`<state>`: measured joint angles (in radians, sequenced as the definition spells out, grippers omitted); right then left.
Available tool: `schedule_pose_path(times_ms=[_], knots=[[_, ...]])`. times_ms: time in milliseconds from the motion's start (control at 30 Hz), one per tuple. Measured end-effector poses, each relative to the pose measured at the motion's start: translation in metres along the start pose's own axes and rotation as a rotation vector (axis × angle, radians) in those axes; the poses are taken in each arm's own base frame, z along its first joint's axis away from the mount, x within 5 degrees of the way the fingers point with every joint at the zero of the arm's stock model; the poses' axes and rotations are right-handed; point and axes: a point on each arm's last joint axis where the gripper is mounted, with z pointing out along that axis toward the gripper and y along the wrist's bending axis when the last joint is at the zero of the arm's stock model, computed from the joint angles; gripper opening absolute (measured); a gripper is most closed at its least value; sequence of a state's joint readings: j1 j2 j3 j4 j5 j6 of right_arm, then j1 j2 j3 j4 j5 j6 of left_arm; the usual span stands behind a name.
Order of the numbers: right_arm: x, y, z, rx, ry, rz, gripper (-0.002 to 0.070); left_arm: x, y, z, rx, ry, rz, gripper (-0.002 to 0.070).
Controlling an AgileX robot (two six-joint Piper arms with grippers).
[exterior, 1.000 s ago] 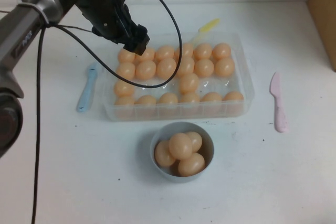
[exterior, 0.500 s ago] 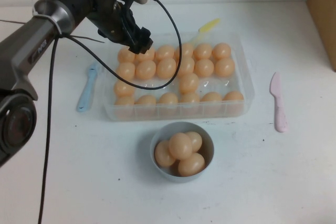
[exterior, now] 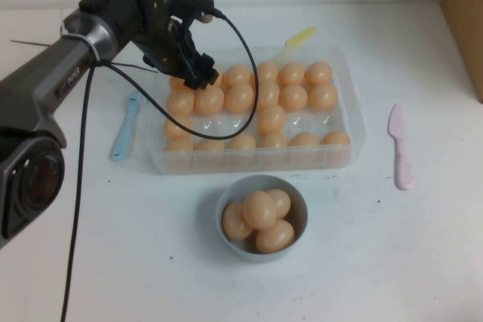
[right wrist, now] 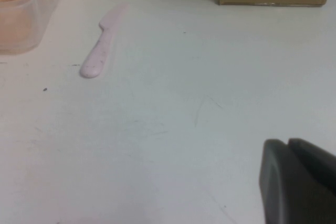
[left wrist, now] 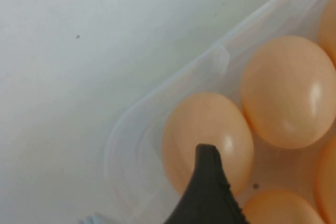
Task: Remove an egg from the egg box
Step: Pick up the egg from the plastic box
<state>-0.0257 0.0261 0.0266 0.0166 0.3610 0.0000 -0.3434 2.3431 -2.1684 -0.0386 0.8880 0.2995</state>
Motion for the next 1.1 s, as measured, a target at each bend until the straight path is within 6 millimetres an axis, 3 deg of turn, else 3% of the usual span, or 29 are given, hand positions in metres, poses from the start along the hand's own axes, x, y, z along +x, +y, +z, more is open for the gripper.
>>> schedule_pose_path(times_ms=[500, 1100], knots=[[0.0, 0.0, 0.0, 0.0, 0.0, 0.0, -0.0017, -0.003, 0.005, 0.004, -0.06, -0.049, 0.004, 0.0464], [0.0, 0.0, 0.0, 0.0, 0.0, 0.0, -0.0017, 0.005, 0.004, 0.023, -0.057, -0.01, 0.006, 0.0464]])
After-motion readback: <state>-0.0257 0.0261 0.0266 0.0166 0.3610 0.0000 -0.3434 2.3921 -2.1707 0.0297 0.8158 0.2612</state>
